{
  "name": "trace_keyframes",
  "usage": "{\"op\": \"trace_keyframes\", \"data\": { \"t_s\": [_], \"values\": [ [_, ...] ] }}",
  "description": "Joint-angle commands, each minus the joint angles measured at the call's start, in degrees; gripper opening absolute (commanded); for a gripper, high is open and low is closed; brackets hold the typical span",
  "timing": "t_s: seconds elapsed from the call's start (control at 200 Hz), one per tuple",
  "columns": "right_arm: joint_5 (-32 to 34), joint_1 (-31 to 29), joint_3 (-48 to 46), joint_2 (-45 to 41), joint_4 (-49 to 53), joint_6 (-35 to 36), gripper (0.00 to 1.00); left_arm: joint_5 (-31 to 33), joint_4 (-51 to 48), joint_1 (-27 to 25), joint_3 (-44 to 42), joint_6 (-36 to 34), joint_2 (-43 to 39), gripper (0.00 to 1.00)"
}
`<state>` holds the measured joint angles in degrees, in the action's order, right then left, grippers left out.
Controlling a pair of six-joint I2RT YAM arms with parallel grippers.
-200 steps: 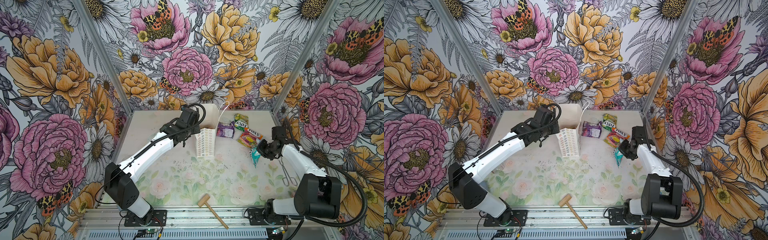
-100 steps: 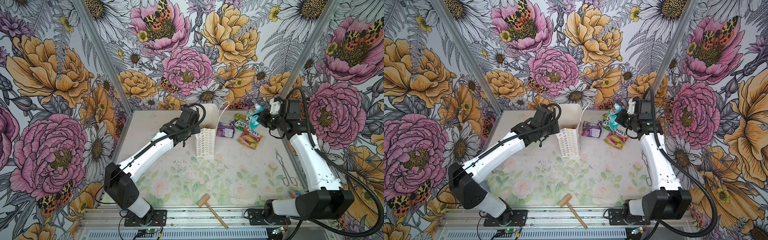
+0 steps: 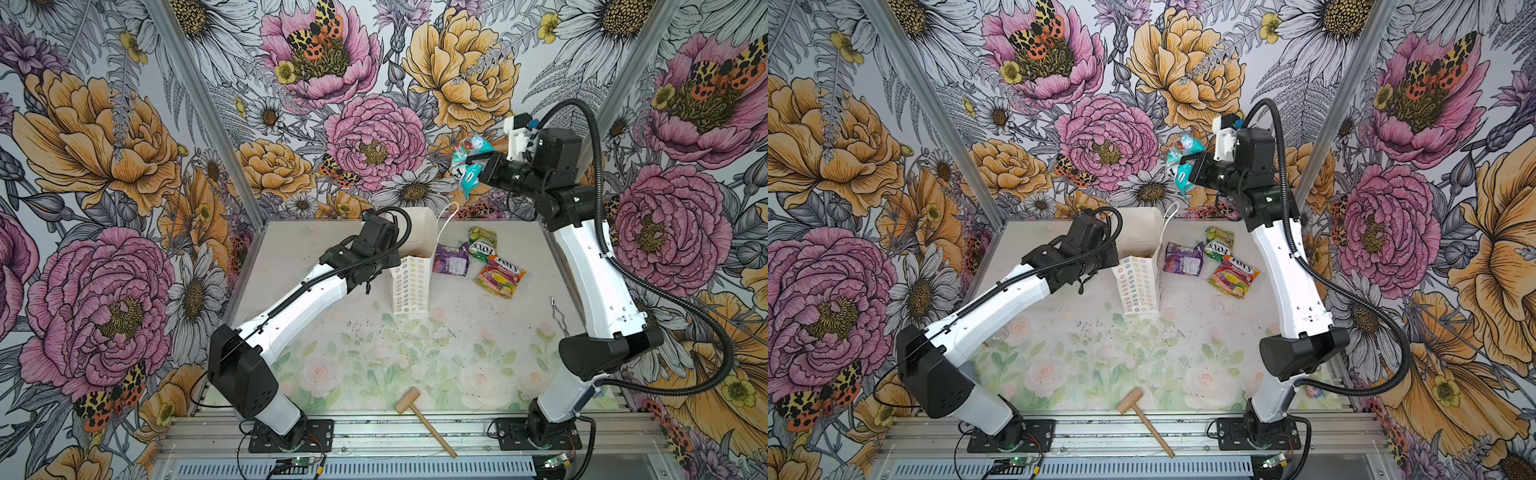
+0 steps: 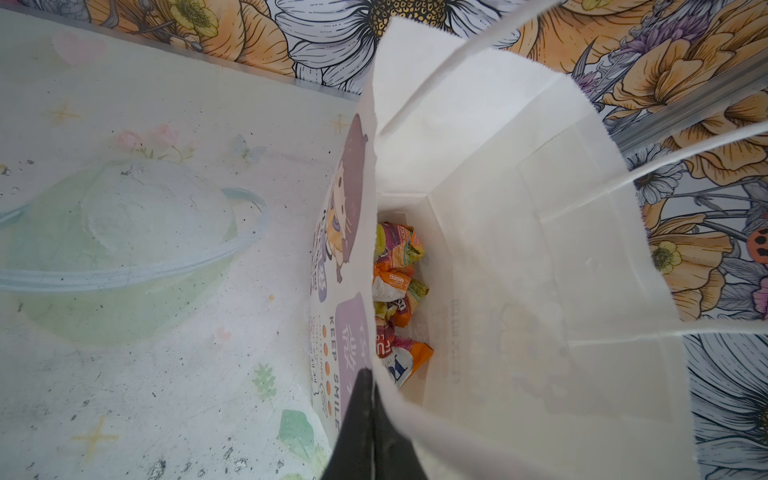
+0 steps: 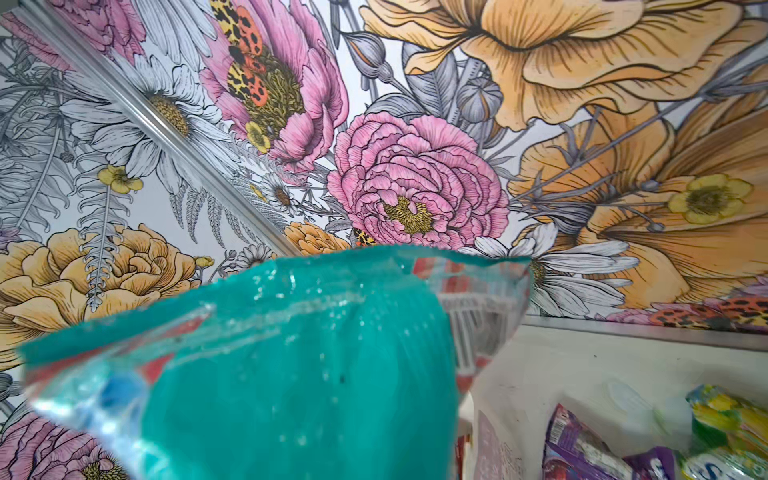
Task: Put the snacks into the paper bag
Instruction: 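Lift the teal packet and carry it toward the bag with the right gripper, then lower the teal packet into the bag and open the right gripper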
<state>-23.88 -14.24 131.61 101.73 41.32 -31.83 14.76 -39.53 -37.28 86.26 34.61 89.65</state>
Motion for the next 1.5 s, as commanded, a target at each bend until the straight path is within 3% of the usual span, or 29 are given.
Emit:
{"op": "trace_keyframes", "data": {
  "t_s": [0.0, 0.17, 0.335, 0.941, 1.496],
  "values": [
    [-0.5, -2.2, 7.2, 3.6, -1.8, 0.7, 0.0, 0.4, 0.5, -0.1, -0.7, 0.9, -0.9, 0.0],
    [0.5, -5.5, 12.9, 8.5, -1.9, -0.3, 0.0, 0.4, 0.6, -0.2, -0.8, 0.8, -0.9, 0.0],
    [1.5, -8.5, 12.7, 10.4, -1.8, -0.4, 0.0, 0.4, 0.9, -0.2, -1.0, 0.8, -1.1, 0.0],
    [12.4, -12.9, -9.3, 2.5, -0.9, -0.8, 0.0, 0.0, 1.6, -0.3, -1.2, 0.9, -1.9, 0.0],
    [15.7, -14.2, -17.8, -2.0, 1.3, -0.4, 0.0, -0.4, 1.6, -0.5, -0.3, 1.3, -0.4, 0.0]
  ]
}}
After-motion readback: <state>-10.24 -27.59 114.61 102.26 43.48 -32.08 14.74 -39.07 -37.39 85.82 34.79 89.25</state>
